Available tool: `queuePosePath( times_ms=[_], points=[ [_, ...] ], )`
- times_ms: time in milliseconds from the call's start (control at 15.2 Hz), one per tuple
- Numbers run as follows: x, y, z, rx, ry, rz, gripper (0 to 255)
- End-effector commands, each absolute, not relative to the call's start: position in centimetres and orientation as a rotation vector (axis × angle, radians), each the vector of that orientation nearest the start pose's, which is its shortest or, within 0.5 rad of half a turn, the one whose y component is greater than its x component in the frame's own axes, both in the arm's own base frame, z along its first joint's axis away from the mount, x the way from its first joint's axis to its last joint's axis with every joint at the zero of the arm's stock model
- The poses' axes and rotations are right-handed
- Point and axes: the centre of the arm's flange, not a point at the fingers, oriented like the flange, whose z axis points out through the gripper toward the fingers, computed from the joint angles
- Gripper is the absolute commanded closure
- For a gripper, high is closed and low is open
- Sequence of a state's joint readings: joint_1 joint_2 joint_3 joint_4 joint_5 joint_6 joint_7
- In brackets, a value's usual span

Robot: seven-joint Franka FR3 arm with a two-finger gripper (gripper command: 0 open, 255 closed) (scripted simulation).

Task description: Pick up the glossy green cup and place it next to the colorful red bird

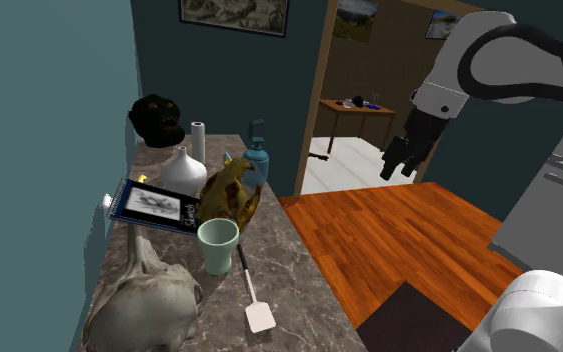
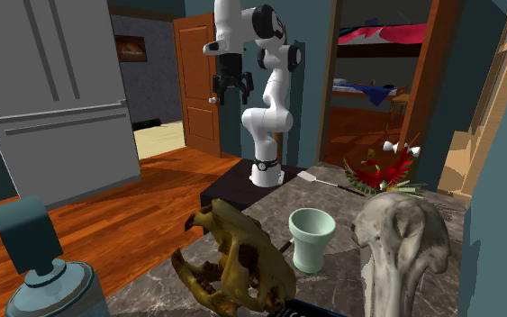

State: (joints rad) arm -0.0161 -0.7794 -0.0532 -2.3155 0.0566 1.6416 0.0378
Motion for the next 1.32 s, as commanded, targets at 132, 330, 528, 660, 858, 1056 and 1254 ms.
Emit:
queuePosePath(
  times_ms=[132,330,528,660,858,1056,1254],
  points=[
    [33.2,-0.5,60.2,-3.038,0.149,-0.151,0],
    [35.6,2.0,58.3,-3.033,0.156,-0.138,0],
    [38.1,4.5,56.4,-3.027,0.163,-0.124,0],
    [39.7,6.2,55.2,-3.024,0.167,-0.114,0],
    [42.1,8.7,53.3,-3.019,0.174,-0.100,0],
    [44.5,11.3,51.4,-3.013,0.181,-0.087,0],
    [47.0,13.8,49.5,-3.008,0.188,-0.073,0]
  ],
)
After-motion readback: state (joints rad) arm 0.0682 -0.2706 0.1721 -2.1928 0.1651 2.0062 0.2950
